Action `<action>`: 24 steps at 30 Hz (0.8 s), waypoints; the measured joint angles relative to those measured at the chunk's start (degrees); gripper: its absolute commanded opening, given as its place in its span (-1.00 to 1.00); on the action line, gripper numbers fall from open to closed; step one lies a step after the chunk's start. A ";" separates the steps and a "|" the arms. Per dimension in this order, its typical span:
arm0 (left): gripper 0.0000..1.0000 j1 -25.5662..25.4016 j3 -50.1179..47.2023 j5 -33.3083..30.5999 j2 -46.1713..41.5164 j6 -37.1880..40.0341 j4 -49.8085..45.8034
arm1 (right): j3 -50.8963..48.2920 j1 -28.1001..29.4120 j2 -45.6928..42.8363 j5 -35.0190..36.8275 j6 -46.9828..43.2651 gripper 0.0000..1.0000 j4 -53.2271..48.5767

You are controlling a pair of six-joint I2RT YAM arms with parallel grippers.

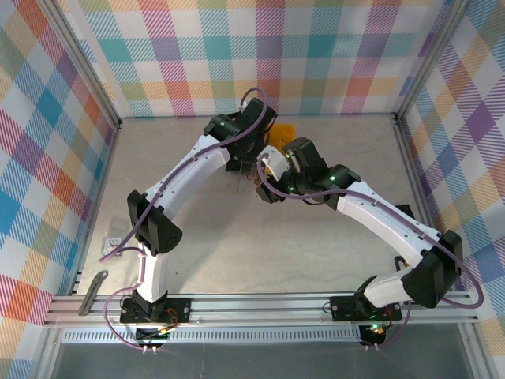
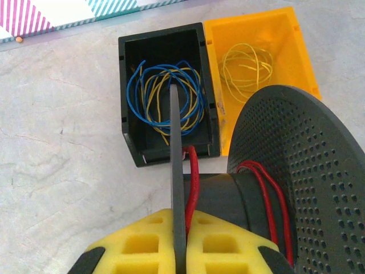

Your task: Wrap the cables

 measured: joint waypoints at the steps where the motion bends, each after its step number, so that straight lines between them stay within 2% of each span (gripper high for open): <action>1: -1.00 0.00 0.00 0.00 0.00 0.00 0.02 | 0.13 0.00 0.15 0.46 -0.02 -0.17 0.02; 6: -1.00 0.00 0.00 0.44 0.00 0.02 0.04 | 0.74 0.04 0.87 1.36 0.26 -0.45 0.02; 9: -1.00 0.04 0.00 0.44 0.00 0.02 0.07 | 0.76 0.04 0.94 1.40 0.46 -0.96 0.02; 10: -1.00 0.04 0.00 0.50 0.00 0.04 0.07 | 0.76 0.04 0.94 1.55 0.55 -1.00 0.02; 24: -1.00 0.07 -2.75 2.10 -0.22 0.70 2.14 | 1.73 0.04 0.13 -0.83 -1.79 -1.00 -0.22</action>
